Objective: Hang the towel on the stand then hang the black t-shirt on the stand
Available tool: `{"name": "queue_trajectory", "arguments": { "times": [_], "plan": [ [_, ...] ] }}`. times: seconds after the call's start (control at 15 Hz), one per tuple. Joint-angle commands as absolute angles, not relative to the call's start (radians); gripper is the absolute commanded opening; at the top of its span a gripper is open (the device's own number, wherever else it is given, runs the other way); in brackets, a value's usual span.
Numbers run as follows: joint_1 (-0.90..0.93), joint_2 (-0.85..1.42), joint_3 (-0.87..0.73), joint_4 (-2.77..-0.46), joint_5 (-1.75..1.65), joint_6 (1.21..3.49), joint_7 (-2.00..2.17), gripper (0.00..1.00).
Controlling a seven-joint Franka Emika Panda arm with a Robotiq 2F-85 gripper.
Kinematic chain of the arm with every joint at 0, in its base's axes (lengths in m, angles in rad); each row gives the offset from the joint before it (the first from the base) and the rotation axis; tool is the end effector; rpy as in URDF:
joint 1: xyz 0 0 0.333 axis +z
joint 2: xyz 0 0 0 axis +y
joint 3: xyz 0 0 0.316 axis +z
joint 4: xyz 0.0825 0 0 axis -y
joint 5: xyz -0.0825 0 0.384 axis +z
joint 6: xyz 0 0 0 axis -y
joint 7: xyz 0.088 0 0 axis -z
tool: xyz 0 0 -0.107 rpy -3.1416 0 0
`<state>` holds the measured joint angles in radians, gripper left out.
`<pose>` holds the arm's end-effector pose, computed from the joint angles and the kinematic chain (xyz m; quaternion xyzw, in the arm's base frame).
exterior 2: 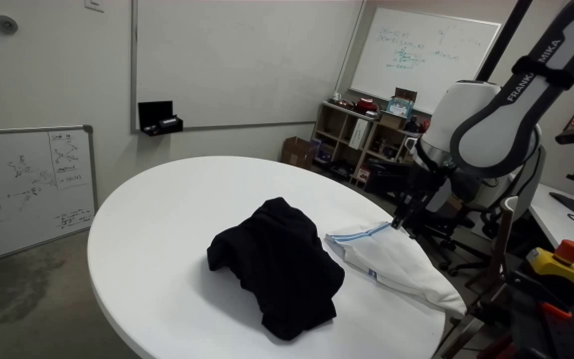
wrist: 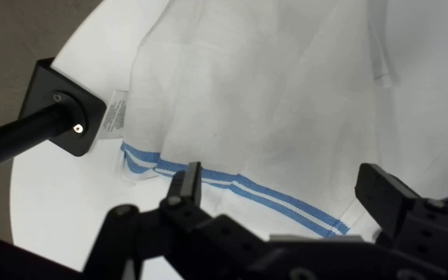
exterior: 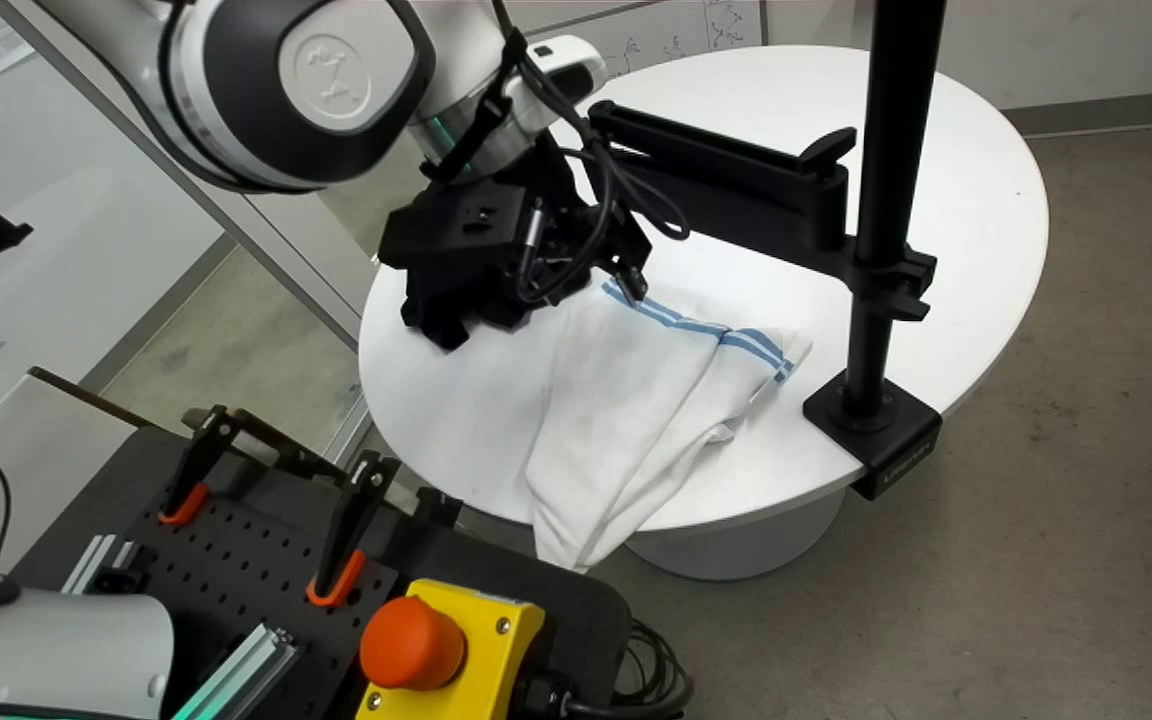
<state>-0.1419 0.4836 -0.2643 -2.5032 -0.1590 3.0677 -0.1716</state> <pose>0.4218 -0.1821 0.1147 0.9964 -0.0207 0.0220 0.0791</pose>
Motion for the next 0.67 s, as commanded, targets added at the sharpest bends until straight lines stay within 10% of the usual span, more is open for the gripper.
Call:
{"name": "queue_trajectory", "arguments": {
  "times": [0.0,0.6],
  "plan": [
    [-0.095,0.53,-0.261,-2.491,-0.169,3.107,-0.149,1.0],
    [0.066,0.679,-0.296,-2.436,-0.163,3.166,-0.127,1.0]
  ]
}}
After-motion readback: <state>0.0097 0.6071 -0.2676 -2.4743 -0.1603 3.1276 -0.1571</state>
